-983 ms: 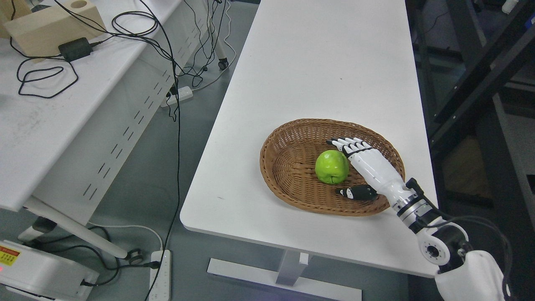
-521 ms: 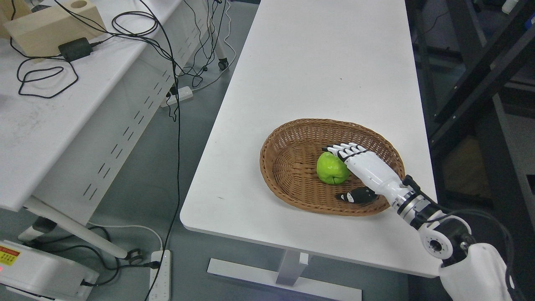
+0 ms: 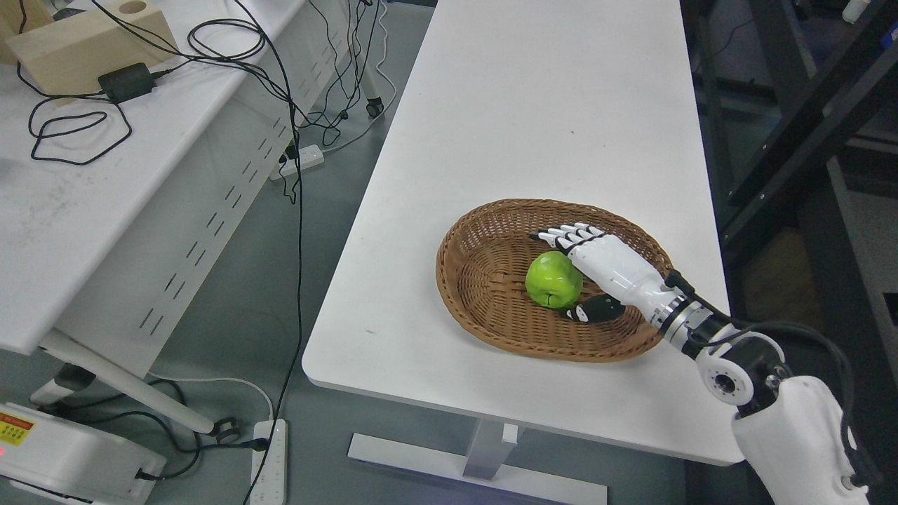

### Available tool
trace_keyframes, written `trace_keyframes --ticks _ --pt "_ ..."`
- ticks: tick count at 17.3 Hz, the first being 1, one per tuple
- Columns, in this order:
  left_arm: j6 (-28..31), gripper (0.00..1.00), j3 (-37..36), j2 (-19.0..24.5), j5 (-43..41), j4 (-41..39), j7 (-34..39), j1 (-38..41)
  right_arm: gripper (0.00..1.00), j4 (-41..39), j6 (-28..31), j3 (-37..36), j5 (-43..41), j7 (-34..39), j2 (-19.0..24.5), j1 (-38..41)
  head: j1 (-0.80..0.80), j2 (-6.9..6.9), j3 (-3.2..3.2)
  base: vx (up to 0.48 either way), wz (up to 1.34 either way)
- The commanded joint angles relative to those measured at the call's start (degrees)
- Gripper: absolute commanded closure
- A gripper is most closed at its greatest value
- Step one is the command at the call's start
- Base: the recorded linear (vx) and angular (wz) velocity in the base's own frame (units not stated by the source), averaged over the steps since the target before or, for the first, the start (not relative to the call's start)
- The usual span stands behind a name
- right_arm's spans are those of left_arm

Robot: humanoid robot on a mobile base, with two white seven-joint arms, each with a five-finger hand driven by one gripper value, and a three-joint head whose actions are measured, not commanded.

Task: Place green apple on left shelf middle layer
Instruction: 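Close the right hand around the green apple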

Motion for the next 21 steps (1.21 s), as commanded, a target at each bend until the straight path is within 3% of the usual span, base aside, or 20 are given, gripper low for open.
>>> trace_keyframes --ticks 1,8,11,12,14,16,17,18,21 --pt "0.0 0.0 0.0 1.0 0.0 0.0 0.0 0.5 0.0 1.9 0.0 5.5 0.0 0.1 -0.1 -2.6 0.0 0.0 0.0 0.0 0.0" --pt "0.0 0.0 0.0 1.0 0.0 0.0 0.0 0.5 0.02 4.5 0.6 5.8 -0.1 1.9 0.4 -3.8 0.0 0.0 0.0 0.0 0.0" --pt "0.0 0.0 0.0 1.0 0.0 0.0 0.0 0.5 0.24 4.7 0.8 5.3 -0.1 1.8 0.3 -4.5 0.0 0.0 0.0 0.0 0.0" --pt "-0.1 0.0 0.0 1.0 0.0 0.0 0.0 0.5 0.35 4.7 0.7 5.1 -0.2 1.8 0.1 -4.5 0.0 0.0 0.0 0.0 0.0" --pt "-0.1 0.0 0.0 1.0 0.0 0.0 0.0 0.5 0.69 4.7 -0.1 3.6 -0.2 2.3 -0.4 -4.3 0.0 0.0 0.0 0.0 0.0" --pt "0.0 0.0 0.0 1.0 0.0 0.0 0.0 0.5 0.77 4.6 -1.2 2.2 -0.3 2.3 -0.6 -4.2 0.0 0.0 0.0 0.0 0.0" --pt "0.0 0.0 0.0 1.0 0.0 0.0 0.0 0.5 0.85 4.6 -1.3 1.3 -0.4 2.3 -0.5 -4.1 0.0 0.0 0.0 0.0 0.0" --pt "0.0 0.0 0.0 1.0 0.0 0.0 0.0 0.5 1.0 4.6 -1.5 0.7 -0.4 2.5 -0.6 -3.8 0.0 0.0 0.0 0.0 0.0" --pt "0.0 0.0 0.0 1.0 0.0 0.0 0.0 0.5 1.0 4.5 -1.4 -4.2 -4.5 4.3 -0.6 -3.6 0.0 0.0 0.0 0.0 0.0"
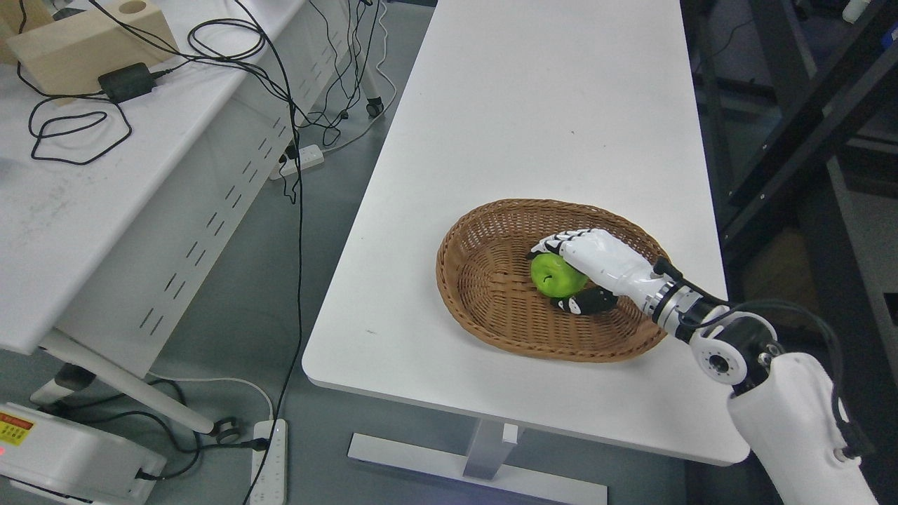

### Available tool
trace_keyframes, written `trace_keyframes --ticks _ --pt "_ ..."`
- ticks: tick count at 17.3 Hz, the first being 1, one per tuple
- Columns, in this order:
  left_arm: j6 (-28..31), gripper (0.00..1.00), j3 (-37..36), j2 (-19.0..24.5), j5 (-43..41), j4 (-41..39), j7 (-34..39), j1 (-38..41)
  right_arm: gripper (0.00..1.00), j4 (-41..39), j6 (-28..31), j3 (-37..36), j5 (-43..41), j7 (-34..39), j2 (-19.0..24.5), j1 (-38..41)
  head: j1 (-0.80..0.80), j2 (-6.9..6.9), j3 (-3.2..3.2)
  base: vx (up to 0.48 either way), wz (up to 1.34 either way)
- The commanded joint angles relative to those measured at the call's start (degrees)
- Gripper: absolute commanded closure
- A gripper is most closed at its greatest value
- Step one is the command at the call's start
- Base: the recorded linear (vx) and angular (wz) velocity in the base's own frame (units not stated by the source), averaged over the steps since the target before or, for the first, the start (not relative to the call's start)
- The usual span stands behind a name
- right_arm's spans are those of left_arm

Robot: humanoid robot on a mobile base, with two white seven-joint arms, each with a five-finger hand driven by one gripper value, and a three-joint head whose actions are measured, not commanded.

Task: Place green apple on left shelf middle layer
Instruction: 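Close the right hand around the green apple, then lift the green apple out of the basket with the right hand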

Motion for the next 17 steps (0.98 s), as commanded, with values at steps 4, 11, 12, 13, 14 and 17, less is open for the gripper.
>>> trace_keyframes --ticks 4,11,12,13,14,17 --pt "0.0 0.0 0.0 1.0 0.0 0.0 0.0 0.5 1.0 0.1 8.3 -19.9 -14.1 3.0 3.3 2.1 0.0 0.0 0.0 0.0 0.0" --pt "0.0 0.0 0.0 1.0 0.0 0.0 -0.1 0.5 1.0 -1.0 9.8 -36.5 -13.7 -10.7 11.2 8.6 0.0 0.0 0.0 0.0 0.0" --pt "0.0 0.0 0.0 1.0 0.0 0.0 0.0 0.5 1.0 -2.0 11.3 -36.7 -13.7 -14.5 11.4 9.7 0.0 0.0 0.0 0.0 0.0" --pt "0.0 0.0 0.0 1.0 0.0 0.0 -0.1 0.5 1.0 -3.4 12.9 -36.6 -13.7 -17.3 11.8 11.0 0.0 0.0 0.0 0.0 0.0" --pt "-0.1 0.0 0.0 1.0 0.0 0.0 0.0 0.5 1.0 -5.1 13.7 -36.6 -13.7 -19.0 12.5 12.2 0.0 0.0 0.0 0.0 0.0" --pt "0.0 0.0 0.0 1.0 0.0 0.0 -0.1 0.5 1.0 -6.6 13.6 -36.7 -13.7 -20.5 16.7 16.2 0.0 0.0 0.0 0.0 0.0"
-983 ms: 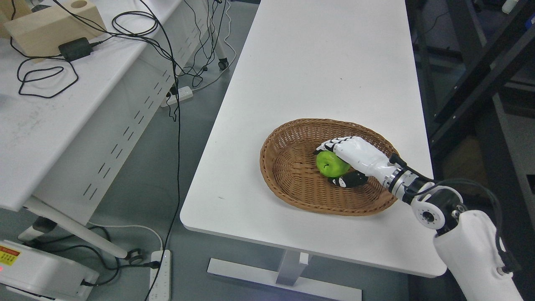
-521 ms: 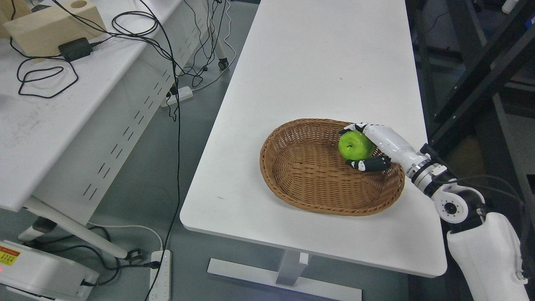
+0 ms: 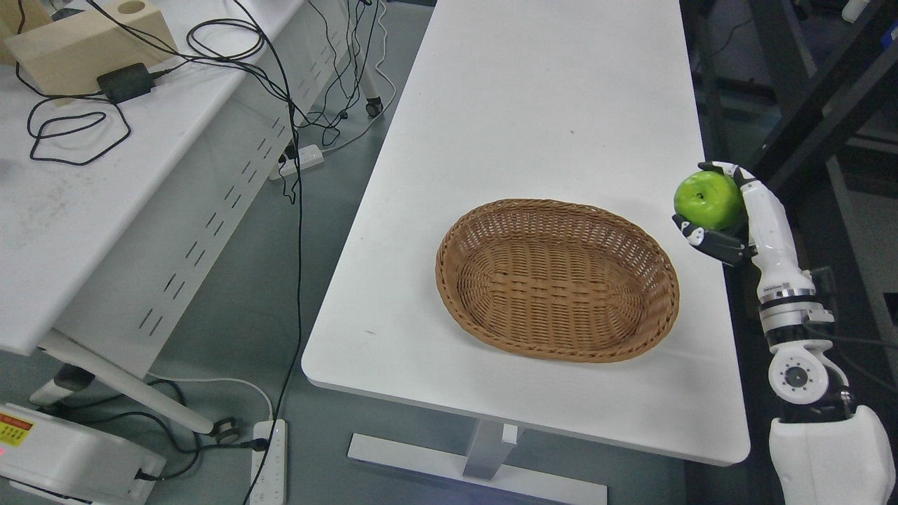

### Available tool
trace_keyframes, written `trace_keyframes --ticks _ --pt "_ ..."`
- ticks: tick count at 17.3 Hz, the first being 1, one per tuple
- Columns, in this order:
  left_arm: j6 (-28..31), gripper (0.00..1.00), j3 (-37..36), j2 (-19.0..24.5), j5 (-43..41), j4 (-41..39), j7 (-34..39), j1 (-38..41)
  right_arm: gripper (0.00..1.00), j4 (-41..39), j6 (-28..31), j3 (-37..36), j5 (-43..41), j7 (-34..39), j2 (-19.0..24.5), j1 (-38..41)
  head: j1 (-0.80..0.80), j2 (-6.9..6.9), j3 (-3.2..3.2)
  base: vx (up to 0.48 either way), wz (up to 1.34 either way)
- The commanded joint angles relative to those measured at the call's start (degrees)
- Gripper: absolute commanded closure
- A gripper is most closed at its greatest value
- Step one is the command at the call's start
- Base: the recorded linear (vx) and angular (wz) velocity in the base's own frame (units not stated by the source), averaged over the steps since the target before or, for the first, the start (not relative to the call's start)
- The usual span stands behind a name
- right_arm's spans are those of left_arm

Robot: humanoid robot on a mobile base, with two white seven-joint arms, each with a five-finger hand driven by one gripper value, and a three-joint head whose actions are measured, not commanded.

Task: Place green apple on left shelf middle layer
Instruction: 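Lift the green apple out of the basket with the right hand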

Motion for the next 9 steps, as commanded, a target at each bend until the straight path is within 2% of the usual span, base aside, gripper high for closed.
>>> trace_keyframes --ticks 1,7,9 --pt "0.0 0.0 0.0 1.0 0.0 0.0 -0.1 0.5 1.0 -4.3 0.7 -9.6 -0.5 -2.1 8.8 6.2 0.0 0.0 0.0 0.0 0.0" --pt "0.0 0.0 0.0 1.0 0.0 0.0 0.0 0.5 1.0 -6.0 0.0 -10.1 -0.7 -2.1 16.1 9.4 0.0 0.0 0.0 0.0 0.0" --pt "0.0 0.0 0.0 1.0 0.0 0.0 0.0 0.5 1.0 -7.9 0.0 -9.9 -0.8 -2.1 16.1 10.6 0.0 0.0 0.0 0.0 0.0"
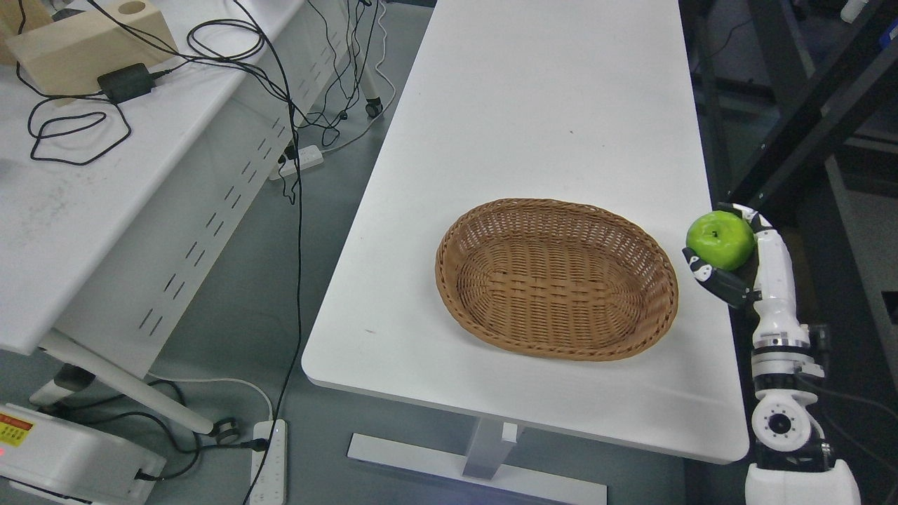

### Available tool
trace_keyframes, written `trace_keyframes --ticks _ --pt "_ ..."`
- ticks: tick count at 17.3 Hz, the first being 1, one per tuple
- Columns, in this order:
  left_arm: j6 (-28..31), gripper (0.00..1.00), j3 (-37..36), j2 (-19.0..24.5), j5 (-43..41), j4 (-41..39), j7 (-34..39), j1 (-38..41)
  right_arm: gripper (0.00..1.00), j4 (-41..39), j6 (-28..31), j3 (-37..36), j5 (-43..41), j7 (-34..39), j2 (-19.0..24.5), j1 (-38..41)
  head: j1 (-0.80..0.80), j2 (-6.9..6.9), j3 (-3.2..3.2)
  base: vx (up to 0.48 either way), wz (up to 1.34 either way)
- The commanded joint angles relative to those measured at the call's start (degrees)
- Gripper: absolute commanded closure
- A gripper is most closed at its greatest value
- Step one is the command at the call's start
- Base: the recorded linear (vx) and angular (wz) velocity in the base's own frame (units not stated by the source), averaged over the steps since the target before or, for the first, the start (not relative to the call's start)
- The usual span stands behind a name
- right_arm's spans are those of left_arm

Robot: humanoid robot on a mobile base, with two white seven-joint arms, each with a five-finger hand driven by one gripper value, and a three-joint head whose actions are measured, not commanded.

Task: Place green apple on left shelf middle layer
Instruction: 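Lift the green apple out of the basket with the right hand, then carry the held apple while turning toward the black fruit shelf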

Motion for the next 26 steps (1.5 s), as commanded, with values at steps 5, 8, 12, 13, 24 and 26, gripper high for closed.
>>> trace_keyframes --ticks 5,8,12,13,24,26 --pt "-0.2 0.0 0.0 1.0 0.0 0.0 0.0 0.5 1.0 -6.0 0.1 -3.6 -0.2 0.6 8.1 4.4 0.0 0.0 0.0 -0.007 0.0" --pt "-0.2 0.0 0.0 1.0 0.0 0.0 0.0 0.5 1.0 -6.1 0.1 -3.2 -0.2 0.6 8.1 4.6 0.0 0.0 0.0 -0.045 -0.02" --pt "-0.2 0.0 0.0 1.0 0.0 0.0 0.0 0.5 1.0 -6.1 0.0 -2.2 -0.3 0.5 8.1 5.0 0.0 0.0 0.0 -0.089 -0.07" --pt "-0.3 0.0 0.0 1.0 0.0 0.0 -0.1 0.5 1.0 -6.1 0.0 -2.1 -0.3 0.5 8.1 5.0 0.0 0.0 0.0 -0.12 -0.05" --pt "-0.2 0.0 0.0 1.0 0.0 0.0 0.0 0.5 1.0 -6.1 -0.4 -1.1 -0.2 0.5 8.1 5.3 0.0 0.0 0.0 -0.114 -0.14" --pt "-0.2 0.0 0.0 1.0 0.0 0.0 0.0 0.5 1.0 -6.0 -0.4 -1.1 -0.2 0.5 8.1 5.3 0.0 0.0 0.0 -0.131 -0.3"
